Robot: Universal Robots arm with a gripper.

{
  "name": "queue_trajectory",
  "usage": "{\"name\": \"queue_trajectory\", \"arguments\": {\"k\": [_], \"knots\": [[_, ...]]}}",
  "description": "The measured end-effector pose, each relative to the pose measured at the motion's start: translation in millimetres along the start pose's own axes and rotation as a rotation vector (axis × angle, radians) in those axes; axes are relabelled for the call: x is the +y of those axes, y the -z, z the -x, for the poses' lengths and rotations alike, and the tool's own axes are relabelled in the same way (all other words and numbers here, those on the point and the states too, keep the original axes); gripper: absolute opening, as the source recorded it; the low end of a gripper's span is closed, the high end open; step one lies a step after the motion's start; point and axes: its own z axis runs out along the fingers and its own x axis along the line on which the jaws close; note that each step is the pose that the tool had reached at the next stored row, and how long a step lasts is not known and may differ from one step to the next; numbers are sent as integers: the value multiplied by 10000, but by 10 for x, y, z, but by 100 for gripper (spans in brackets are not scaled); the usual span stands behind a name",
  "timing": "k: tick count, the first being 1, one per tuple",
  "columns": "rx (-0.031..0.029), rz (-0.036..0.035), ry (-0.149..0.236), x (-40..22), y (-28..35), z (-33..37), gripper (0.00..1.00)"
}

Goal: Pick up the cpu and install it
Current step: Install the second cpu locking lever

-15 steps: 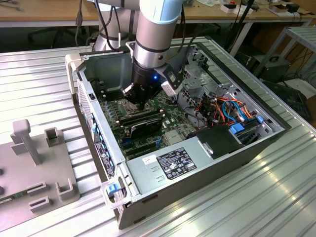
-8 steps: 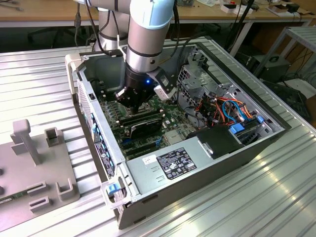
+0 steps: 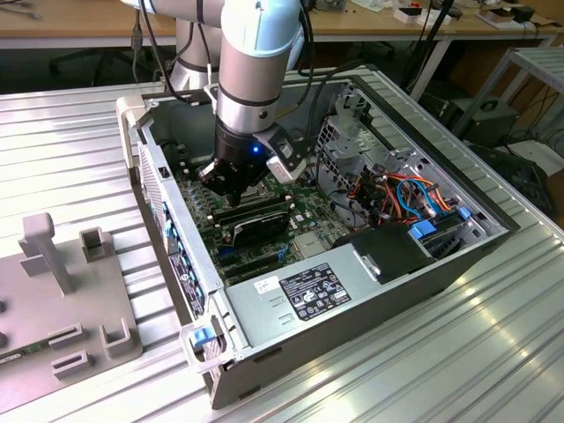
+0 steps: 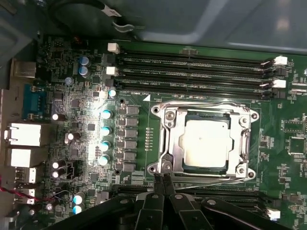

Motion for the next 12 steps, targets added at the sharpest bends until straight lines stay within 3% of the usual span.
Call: {"name": "queue_trajectory", "arguments": {"k": [5,10,12], "knots": [[-1,2,0,1,-21,-10,11],[-1,1,0,1,-90,-12,11],[0,48,-2,12,-97,-12,11]]}}
